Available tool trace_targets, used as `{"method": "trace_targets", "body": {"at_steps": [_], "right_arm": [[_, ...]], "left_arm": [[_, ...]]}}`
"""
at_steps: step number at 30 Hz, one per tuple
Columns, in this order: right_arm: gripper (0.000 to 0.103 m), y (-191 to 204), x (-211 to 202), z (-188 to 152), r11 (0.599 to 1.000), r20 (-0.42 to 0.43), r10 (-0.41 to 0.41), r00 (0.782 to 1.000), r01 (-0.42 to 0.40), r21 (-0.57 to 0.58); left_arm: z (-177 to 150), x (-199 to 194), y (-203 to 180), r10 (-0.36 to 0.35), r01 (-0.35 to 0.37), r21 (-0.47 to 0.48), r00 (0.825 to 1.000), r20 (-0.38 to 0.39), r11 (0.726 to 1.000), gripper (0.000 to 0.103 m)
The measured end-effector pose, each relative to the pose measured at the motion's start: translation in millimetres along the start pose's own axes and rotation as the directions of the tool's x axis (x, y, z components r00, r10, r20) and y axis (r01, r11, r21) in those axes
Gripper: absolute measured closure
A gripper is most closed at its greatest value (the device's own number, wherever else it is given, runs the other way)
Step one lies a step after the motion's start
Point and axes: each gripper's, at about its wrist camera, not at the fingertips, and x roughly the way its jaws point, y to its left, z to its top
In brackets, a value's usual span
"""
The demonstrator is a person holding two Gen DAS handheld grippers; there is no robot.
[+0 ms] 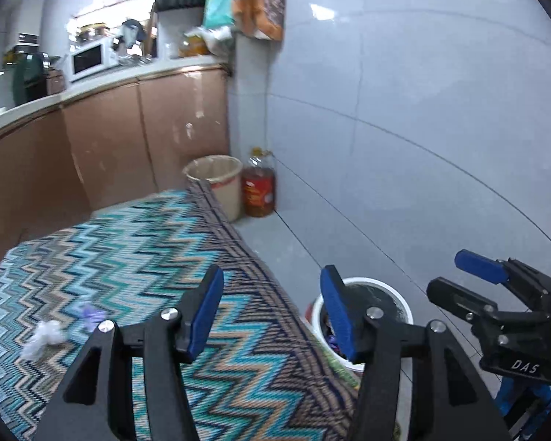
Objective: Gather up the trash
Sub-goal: 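Move both tools back from the bin to the cloth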
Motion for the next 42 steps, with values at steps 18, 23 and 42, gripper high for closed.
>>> {"method": "trace_targets", "body": {"at_steps": [18, 23, 42], "right_arm": [[0.024, 104.2, -14.4, 11.7, 0.979, 0.026, 0.115, 0.993, -0.109, -0.172], [0.023, 125.2, -19.5, 7.1, 0.969, 0.019, 0.140, 0.990, -0.133, -0.206], [0.023, 153.6, -10.9, 4.1, 0.948, -0.019, 0.190, 0.982, -0.188, -0.258]], "left_arm": [[-39.2, -98.2, 109.6, 0.224, -0.200, -0.185, 0.967, 0.124, 0.962, 0.040], [-52.7, -111.9, 131.0, 0.287, -0.252, -0.221, 0.947, 0.141, 0.942, 0.040], [-83.4, -131.3, 173.3, 0.376, -0.333, -0.277, 0.919, 0.119, 0.901, 0.040]]}}
